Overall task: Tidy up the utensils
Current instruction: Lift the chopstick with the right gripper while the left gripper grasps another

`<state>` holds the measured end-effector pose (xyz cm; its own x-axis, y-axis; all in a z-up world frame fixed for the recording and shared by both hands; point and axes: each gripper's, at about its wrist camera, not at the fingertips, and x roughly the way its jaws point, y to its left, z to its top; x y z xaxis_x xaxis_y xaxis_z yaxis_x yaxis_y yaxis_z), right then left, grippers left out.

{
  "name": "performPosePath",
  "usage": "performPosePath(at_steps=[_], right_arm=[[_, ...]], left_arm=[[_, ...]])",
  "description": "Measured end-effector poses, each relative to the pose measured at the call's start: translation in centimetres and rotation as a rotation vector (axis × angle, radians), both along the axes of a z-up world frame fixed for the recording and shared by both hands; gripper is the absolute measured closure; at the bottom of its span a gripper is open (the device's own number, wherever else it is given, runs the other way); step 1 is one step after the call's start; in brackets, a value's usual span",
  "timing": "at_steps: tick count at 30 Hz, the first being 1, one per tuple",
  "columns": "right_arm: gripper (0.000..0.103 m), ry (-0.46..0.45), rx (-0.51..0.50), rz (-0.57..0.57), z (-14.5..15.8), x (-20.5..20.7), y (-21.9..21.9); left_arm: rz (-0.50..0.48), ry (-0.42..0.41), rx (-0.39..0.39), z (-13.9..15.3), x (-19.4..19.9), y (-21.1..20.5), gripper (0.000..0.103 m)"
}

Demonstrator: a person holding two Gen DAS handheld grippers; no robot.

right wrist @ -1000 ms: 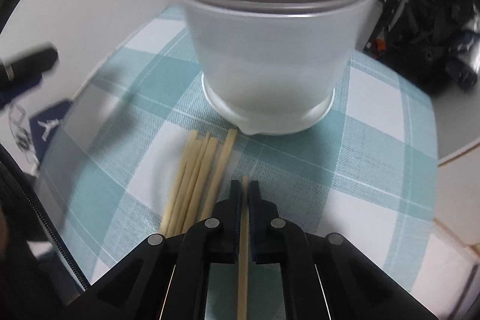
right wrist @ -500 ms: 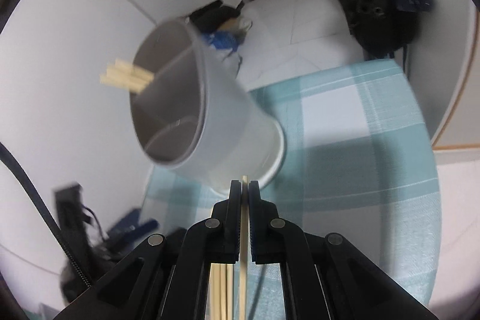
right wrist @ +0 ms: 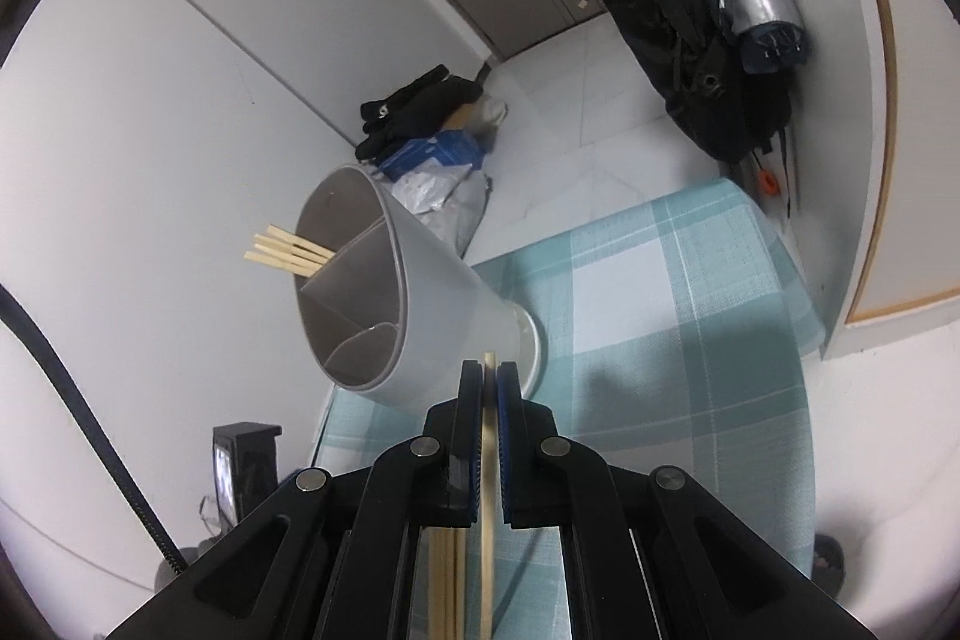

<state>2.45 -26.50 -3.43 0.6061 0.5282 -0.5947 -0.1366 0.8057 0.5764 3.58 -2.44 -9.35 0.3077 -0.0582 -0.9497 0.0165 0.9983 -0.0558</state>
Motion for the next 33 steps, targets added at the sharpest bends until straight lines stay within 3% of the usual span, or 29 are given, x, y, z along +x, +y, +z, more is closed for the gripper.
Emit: performPosePath(at_steps=[9, 13, 19, 23, 27, 33], right_arm=[[0.099, -0.019, -0.006, 0.024, 0.3, -0.6, 0.2], [0.099, -0.025, -0.002, 0.023, 0.4, -0.6, 0.1], [0.099, -0.026, -0.008, 0.022, 0.4, -0.7, 0.1], [0.099, -0.030, -0.019, 0.023, 0.4, -0.7, 0.3], [0.099, -0.045, -0.036, 0.035, 0.8, -0.8, 0.8], [0.099, -0.078, -0.069, 0.051, 1.5, -1.1, 2.0]], left_arm=[[-0.042, -0.003, 0.054, -0.3, 0.7, -1.1, 0.015], [-0.015, -0.004, 0.047, -0.2, 1.2, -0.9, 0.021], [-0.018, -0.038, 0.034, 0.1, 1.9, -1.4, 0.054], [-0.032, -0.046, 0.001, 0.2, 2.1, -2.0, 0.094], [-0.014, -0.052, -0.032, 0.1, 2.4, -1.5, 0.100], [0.042, -0.074, -0.082, 0.7, 2.0, 0.0, 0.100]])
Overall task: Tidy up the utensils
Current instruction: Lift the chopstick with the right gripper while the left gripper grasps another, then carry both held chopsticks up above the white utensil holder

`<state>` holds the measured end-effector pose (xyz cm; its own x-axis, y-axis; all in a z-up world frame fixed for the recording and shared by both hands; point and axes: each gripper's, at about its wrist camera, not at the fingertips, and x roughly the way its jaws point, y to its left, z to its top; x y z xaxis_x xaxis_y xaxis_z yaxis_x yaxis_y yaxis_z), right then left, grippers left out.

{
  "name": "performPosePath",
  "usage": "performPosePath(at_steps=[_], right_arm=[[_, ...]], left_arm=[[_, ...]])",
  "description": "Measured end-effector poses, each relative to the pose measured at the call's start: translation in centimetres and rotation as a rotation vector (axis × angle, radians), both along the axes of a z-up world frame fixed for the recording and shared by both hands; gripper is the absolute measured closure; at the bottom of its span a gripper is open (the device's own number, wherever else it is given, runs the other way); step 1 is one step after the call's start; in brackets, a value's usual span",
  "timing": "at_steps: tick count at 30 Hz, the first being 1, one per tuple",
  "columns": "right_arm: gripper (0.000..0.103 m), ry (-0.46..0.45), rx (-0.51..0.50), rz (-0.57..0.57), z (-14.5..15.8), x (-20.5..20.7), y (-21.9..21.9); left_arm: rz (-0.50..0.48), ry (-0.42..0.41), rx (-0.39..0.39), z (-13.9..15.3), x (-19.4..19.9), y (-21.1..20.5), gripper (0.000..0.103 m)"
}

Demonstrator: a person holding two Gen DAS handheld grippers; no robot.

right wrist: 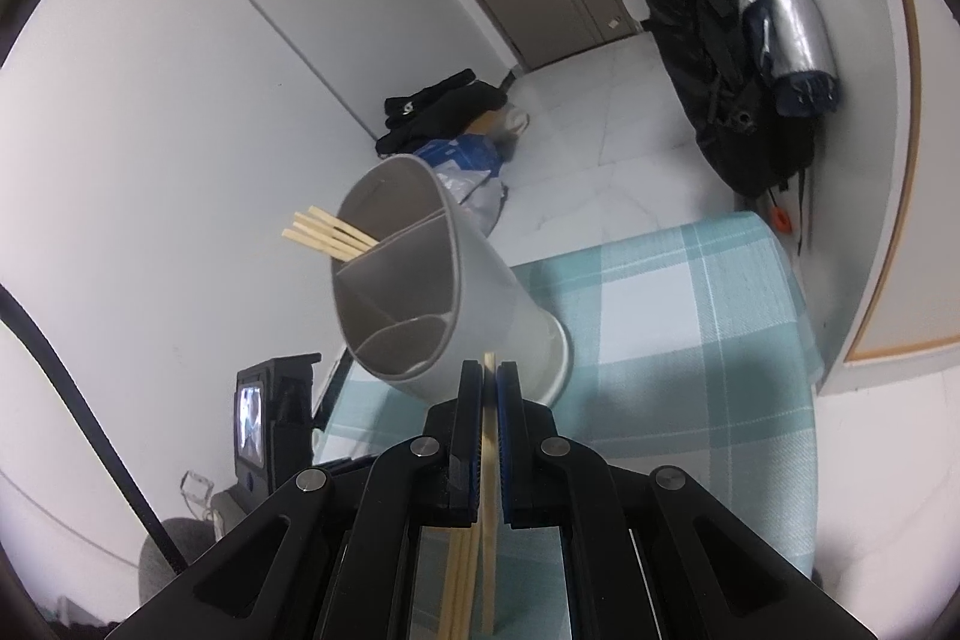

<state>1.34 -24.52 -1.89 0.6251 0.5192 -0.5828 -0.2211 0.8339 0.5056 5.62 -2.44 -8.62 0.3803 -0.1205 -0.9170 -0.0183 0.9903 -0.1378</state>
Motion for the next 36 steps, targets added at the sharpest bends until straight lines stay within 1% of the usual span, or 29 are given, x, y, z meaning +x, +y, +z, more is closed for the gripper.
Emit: performPosePath(at_steps=[3, 6, 9, 10, 13, 17, 19, 22, 27, 31, 36], right_arm=[[0.099, -0.020, -0.017, 0.005, 0.4, -0.2, 0.6], [0.099, -0.046, -0.041, 0.005, 0.8, -0.6, 1.2], [0.099, -0.060, -0.070, 0.000, 1.0, -0.9, 1.9], [0.099, -0.067, -0.077, -0.004, 1.1, -1.1, 2.0], [0.099, -0.092, -0.088, -0.021, 1.5, -1.9, 2.0], [0.099, -0.118, -0.093, -0.058, 2.0, -3.0, 1.9], [0.099, -0.133, -0.096, -0.069, 2.2, -3.5, 1.9], [0.099, -0.150, -0.126, -0.086, 2.6, -4.1, 2.4], [0.099, -0.177, -0.172, -0.103, 2.9, -5.0, 3.2], [0.099, -0.192, -0.184, -0.114, 3.0, -5.6, 3.3], [0.099, -0.201, -0.185, -0.132, 3.1, -6.0, 3.1]], left_arm=[[0.023, -0.040, -0.025, 1.1, -0.3, 0.3, 0.100], [0.026, -0.090, -0.040, 2.6, -1.0, 0.3, 0.100], [0.047, -0.149, -0.087, 4.0, -2.0, 0.7, 0.100], [0.055, -0.174, -0.114, 4.7, -2.6, 1.0, 0.100], [0.054, -0.230, -0.164, 6.1, -3.7, 1.0, 0.100], [0.024, -0.321, -0.178, 8.9, -5.1, 0.6, 0.100], [0.010, -0.361, -0.163, 10.0, -5.6, 0.4, 0.100], [-0.016, -0.405, -0.152, 11.2, -6.4, -0.2, 0.100], [-0.040, -0.442, -0.149, 12.7, -7.3, -0.4, 0.100], [-0.066, -0.456, -0.134, 13.2, -8.0, -1.0, 0.101], [-0.088, -0.443, -0.119, 13.5, -8.7, -1.7, 0.101]])
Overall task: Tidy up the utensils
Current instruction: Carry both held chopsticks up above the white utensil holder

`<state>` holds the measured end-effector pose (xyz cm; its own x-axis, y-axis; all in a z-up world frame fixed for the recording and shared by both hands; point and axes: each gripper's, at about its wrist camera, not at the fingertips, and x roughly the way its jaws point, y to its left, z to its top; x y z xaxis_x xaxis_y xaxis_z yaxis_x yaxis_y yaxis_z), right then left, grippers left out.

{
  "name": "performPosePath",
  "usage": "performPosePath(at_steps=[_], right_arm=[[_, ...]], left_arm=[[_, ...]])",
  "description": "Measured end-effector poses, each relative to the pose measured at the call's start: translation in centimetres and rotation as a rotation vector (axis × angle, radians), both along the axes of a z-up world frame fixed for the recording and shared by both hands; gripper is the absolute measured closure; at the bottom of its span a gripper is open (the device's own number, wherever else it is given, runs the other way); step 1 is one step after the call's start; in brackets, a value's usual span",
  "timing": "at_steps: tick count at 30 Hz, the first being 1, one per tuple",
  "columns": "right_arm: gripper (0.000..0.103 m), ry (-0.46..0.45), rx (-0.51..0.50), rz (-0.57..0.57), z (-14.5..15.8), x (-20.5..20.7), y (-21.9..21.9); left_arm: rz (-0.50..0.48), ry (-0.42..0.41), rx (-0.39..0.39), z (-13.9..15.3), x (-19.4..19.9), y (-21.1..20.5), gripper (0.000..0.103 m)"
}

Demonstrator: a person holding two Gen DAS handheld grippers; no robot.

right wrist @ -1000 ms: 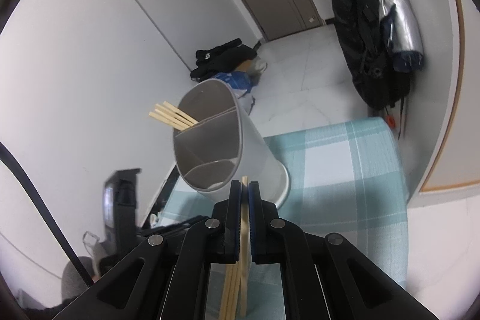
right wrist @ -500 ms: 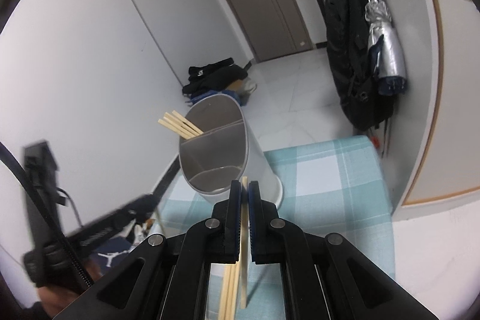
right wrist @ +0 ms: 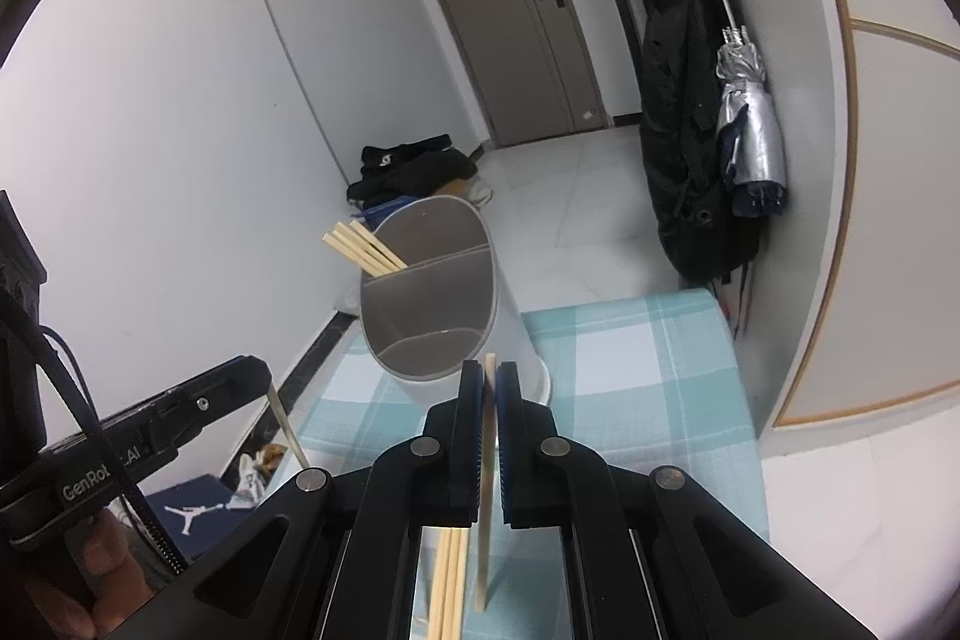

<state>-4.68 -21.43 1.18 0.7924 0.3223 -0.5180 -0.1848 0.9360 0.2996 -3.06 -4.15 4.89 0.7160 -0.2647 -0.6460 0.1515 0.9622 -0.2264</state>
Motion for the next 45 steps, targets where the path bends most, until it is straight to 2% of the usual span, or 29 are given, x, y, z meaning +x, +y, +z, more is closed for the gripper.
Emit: performPosePath(at_steps=[7, 13, 27, 35, 45], right_arm=[[0.099, -0.017, 0.006, -0.017, 0.3, -0.3, -0.4], [0.099, -0.026, 0.036, -0.034, 0.8, -0.4, -1.2], [0.099, -0.092, 0.036, 0.010, 5.4, 0.4, -0.7], [0.099, -0.107, 0.027, 0.040, 9.3, 3.1, -0.5], [0.099, -0.120, 0.039, 0.068, 13.2, 8.3, 0.3]], left_arm=[[-0.020, 0.006, 0.021, 0.7, 0.1, -1.1, 0.101], [-0.039, 0.015, -0.002, 1.5, 0.4, -1.1, 0.101], [-0.084, -0.015, -0.072, 6.1, 2.9, -1.3, 0.101], [-0.079, -0.055, -0.107, 8.9, 5.9, -0.7, 0.101], [-0.056, -0.079, -0.147, 10.6, 10.3, 1.1, 0.101]])
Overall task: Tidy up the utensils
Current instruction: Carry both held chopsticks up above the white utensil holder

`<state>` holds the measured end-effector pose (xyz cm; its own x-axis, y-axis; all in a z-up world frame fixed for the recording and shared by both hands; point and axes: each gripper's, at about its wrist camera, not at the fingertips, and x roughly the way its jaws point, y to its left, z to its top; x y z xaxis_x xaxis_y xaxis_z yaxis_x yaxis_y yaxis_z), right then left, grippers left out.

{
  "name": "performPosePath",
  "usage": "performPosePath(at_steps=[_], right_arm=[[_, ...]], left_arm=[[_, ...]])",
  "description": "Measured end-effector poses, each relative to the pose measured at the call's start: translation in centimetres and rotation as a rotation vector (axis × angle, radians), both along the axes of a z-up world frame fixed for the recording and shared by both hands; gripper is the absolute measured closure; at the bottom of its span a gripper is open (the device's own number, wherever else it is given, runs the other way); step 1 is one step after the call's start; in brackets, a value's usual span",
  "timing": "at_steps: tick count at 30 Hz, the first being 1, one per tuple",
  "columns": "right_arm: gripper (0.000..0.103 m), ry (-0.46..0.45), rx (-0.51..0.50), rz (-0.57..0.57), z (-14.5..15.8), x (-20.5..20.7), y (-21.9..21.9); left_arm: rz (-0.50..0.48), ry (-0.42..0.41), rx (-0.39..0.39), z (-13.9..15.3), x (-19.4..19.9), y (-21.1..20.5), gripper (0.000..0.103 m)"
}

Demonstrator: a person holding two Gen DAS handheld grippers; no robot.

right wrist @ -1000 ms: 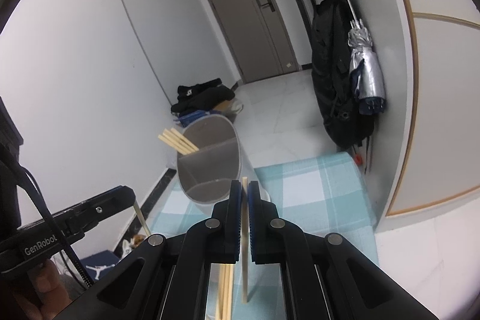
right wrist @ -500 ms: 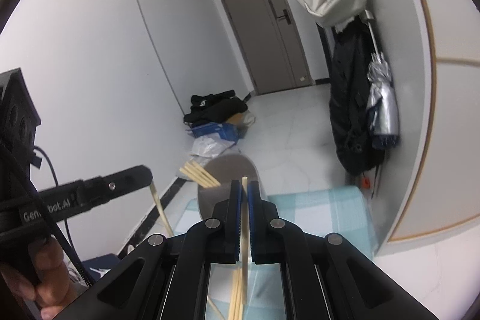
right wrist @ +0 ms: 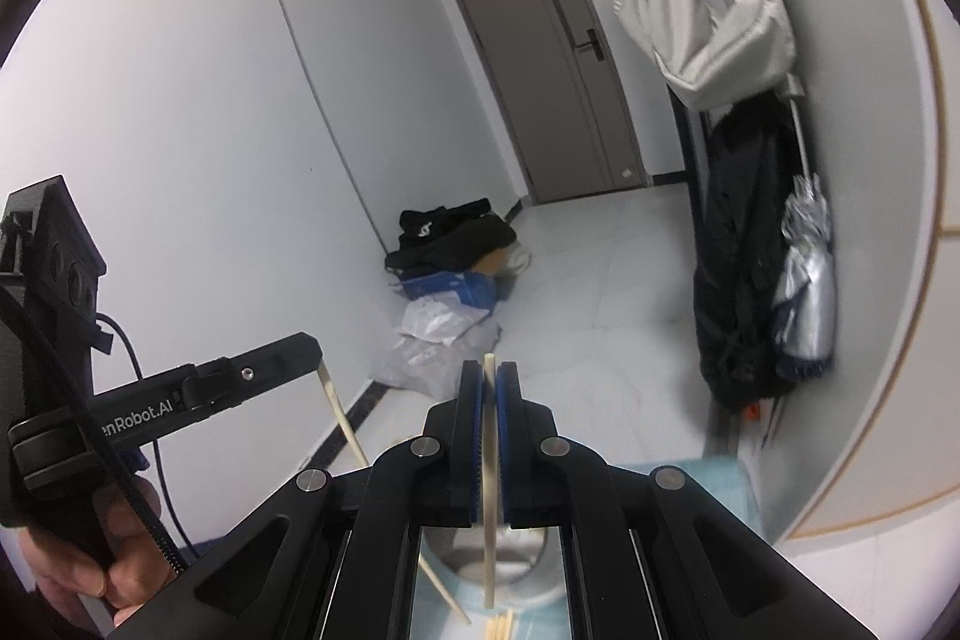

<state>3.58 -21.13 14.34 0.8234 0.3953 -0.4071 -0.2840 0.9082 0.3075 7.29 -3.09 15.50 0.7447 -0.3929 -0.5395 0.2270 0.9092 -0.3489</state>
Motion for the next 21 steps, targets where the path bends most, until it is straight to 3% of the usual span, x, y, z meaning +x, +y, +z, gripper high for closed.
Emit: performPosePath(at_steps=[10, 21], right_arm=[[0.099, -0.048, -0.048, 0.040, 2.6, 6.3, 2.6], [0.099, -0.054, -0.202, 0.104, 0.6, 10.4, 6.0]], left_arm=[[0.053, -0.030, -0.005, 0.7, 4.7, 2.0, 0.101], [0.136, -0.058, -0.081, -2.9, 7.6, 4.4, 0.101]])
